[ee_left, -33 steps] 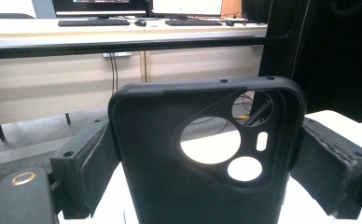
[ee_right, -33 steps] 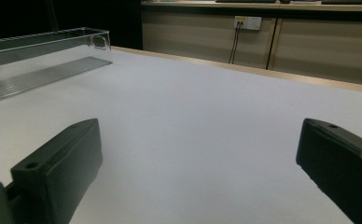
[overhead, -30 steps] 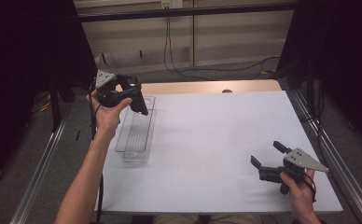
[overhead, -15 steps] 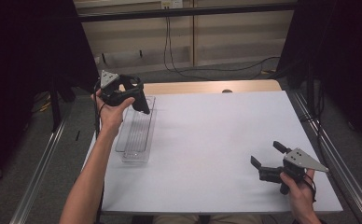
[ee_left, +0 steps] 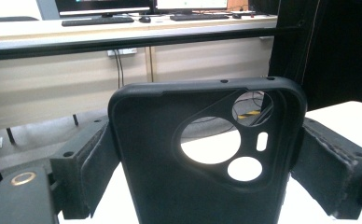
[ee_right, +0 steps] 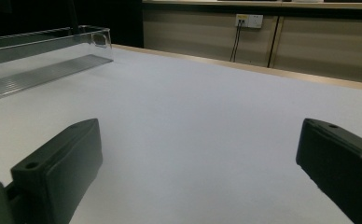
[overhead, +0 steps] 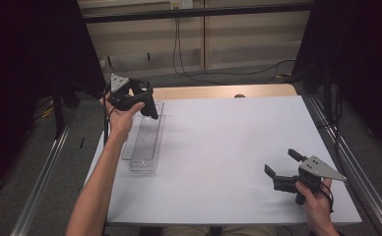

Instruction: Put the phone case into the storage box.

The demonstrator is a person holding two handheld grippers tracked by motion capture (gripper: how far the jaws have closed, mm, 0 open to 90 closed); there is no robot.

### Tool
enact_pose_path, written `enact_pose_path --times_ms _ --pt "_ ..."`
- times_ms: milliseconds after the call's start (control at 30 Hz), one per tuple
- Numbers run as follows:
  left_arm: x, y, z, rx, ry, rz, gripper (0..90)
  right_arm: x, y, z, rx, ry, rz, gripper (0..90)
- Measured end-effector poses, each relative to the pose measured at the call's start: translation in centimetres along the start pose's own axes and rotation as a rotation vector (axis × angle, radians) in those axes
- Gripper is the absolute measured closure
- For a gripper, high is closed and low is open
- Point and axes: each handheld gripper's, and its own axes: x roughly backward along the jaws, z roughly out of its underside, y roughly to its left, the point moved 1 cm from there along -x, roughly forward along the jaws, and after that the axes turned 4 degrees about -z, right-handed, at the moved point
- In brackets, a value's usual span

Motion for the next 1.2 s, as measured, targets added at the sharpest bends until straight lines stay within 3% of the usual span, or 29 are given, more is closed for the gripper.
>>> enact_pose_path --times_ms 367,700,900,933,1033,1200 --pt "-1.0 0.6 0.6 0.002 0.001 -0.016 13.4 -0.1 0.0 0.1 0.009 0.011 -0.002 0.1" --pt "-1.9 0.6 1.1 0.037 -0.002 -0.01 13.4 -0.1 0.0 0.1 0.01 0.011 -0.005 0.1" --pt "-2.3 0.8 1.7 0.054 0.014 -0.013 13.4 -0.2 0.1 0.1 0.008 0.011 -0.005 0.1" --pt "-2.3 0.8 1.7 0.042 0.03 -0.034 13.4 -0.2 0.1 0.1 0.008 0.011 -0.004 0.1" --pt "-2.6 0.7 2.0 0.05 0.023 -0.015 13.4 -0.2 0.1 0.1 0.011 0.013 -0.008 0.1" --pt "-3.1 0.5 2.3 0.057 0.034 -0.029 13.4 -0.2 0.1 0.1 0.01 0.013 -0.008 0.1"
